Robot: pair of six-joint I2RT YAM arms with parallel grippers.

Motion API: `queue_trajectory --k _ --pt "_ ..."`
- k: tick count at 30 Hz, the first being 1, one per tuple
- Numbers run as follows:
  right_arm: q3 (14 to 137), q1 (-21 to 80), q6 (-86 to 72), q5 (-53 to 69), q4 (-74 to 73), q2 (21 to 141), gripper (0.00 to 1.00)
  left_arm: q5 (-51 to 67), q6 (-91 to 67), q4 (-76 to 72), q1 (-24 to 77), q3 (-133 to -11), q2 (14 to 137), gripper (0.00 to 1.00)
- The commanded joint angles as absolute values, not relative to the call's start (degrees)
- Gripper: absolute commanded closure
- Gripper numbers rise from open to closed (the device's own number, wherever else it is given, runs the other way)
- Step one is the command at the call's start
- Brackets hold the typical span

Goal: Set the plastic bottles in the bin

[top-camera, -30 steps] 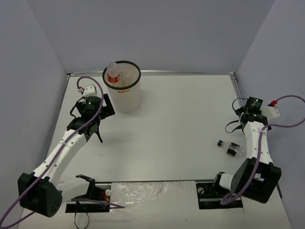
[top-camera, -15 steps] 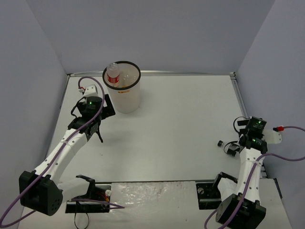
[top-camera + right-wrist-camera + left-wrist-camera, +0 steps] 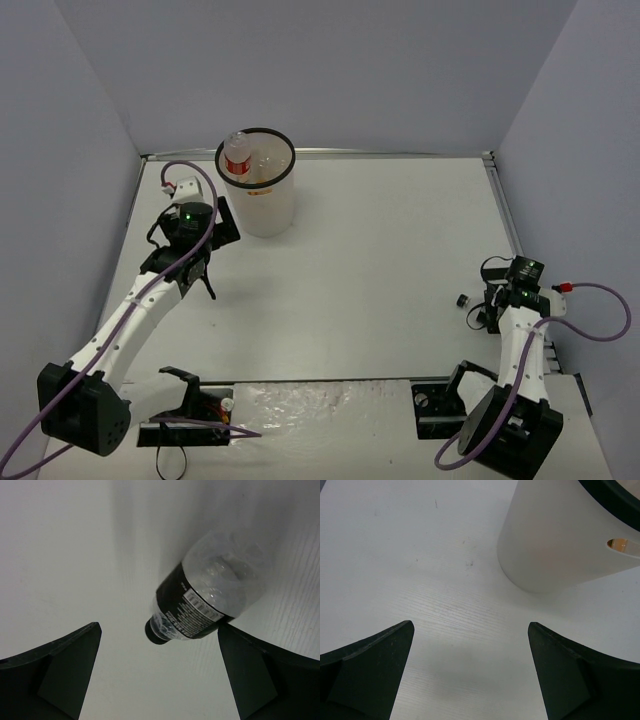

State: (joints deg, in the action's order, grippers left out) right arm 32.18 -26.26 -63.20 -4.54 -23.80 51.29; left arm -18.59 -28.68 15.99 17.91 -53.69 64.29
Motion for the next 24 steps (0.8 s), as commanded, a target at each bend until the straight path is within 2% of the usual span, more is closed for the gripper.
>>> queue_trajectory --k 1,15,19,21,23,24 --pt "31.25 -26.24 -63.76 -2.13 -21.8 55.65 0.0 -20.41 -27.28 12.62 17.44 -55.23 63.19 0.03" --pt "30.59 -26.6 -63.62 -9.61 -15.53 64.36 0.0 -19.25 -27.12 12.91 16.86 -56.29 65.63 0.03" --pt "28.64 -27.24 -62.99 -7.53 -11.61 67.53 0.01 -20.31 -27.61 13.2 16.15 -56.25 65.39 0.03" --pt "28.39 -27.25 -62.53 -7.02 -10.19 68.1 0.06 -20.5 -27.78 13.54 15.82 -56.33 65.28 0.03" --pt "28.41 -27.25 -61.62 -8.14 -9.92 67.77 0.21 -20.76 -27.95 13.71 15.73 -56.23 64.89 0.03" --pt "28.47 -27.25 -61.02 -8.98 -9.86 67.17 0.34 -20.82 -27.95 13.71 15.73 -56.17 64.64 0.03"
